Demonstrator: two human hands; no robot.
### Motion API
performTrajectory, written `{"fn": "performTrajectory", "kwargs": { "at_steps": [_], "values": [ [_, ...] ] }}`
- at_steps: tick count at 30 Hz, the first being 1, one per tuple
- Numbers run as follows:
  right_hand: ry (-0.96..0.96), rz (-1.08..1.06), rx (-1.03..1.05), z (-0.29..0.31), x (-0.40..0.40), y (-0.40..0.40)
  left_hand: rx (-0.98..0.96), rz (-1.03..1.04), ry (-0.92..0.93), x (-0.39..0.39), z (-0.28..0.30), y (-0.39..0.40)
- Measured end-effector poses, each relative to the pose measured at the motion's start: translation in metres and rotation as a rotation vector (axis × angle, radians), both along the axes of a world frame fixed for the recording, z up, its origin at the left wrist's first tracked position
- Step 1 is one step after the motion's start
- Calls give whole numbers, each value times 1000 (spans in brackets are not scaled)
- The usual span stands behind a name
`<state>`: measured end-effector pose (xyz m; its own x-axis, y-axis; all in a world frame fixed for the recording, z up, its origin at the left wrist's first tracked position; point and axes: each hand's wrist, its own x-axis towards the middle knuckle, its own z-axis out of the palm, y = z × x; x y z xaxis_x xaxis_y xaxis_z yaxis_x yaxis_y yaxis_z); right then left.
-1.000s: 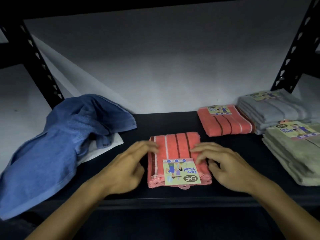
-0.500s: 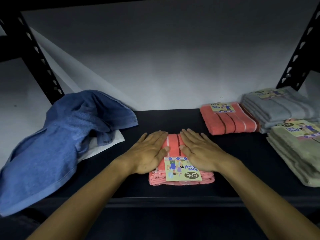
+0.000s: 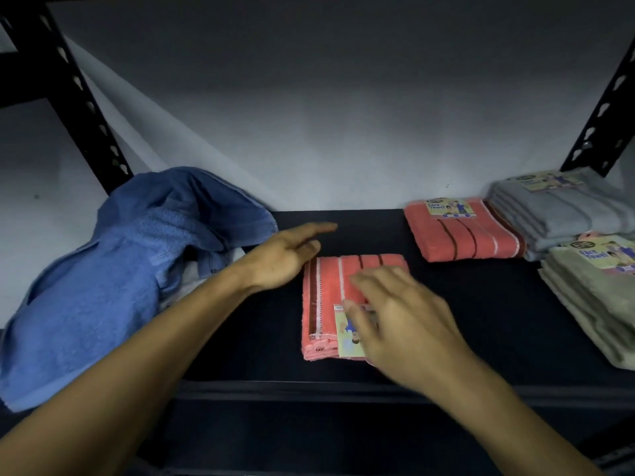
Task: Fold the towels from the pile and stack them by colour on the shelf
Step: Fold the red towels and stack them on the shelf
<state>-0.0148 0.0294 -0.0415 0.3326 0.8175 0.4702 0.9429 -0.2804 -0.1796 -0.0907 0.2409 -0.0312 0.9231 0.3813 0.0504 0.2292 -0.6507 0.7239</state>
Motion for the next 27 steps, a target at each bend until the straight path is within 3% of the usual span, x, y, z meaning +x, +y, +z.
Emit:
{"fn": "performTrajectory", "kwargs": {
  "at_steps": [6, 9, 17, 20, 23, 27],
  "values": [
    [61, -38, -253, -17, -17, 1, 362, -198, 293, -4, -14, 3],
    [234, 143, -432, -16, 5, -7, 421, -160, 278, -17, -20, 3],
    [163, 330, -625, -8, 92, -24, 723, -100, 169, -78, -26, -36],
    [281, 352, -569, 0, 96, -20, 746, -100, 99, -78, -26, -51],
    [387, 342, -388, 7, 78, -27, 631, -78, 45, -65, -19, -41],
    [203, 254, -172, -6, 51, -38, 596, -135, 6, -40, -15, -24]
  ]
}}
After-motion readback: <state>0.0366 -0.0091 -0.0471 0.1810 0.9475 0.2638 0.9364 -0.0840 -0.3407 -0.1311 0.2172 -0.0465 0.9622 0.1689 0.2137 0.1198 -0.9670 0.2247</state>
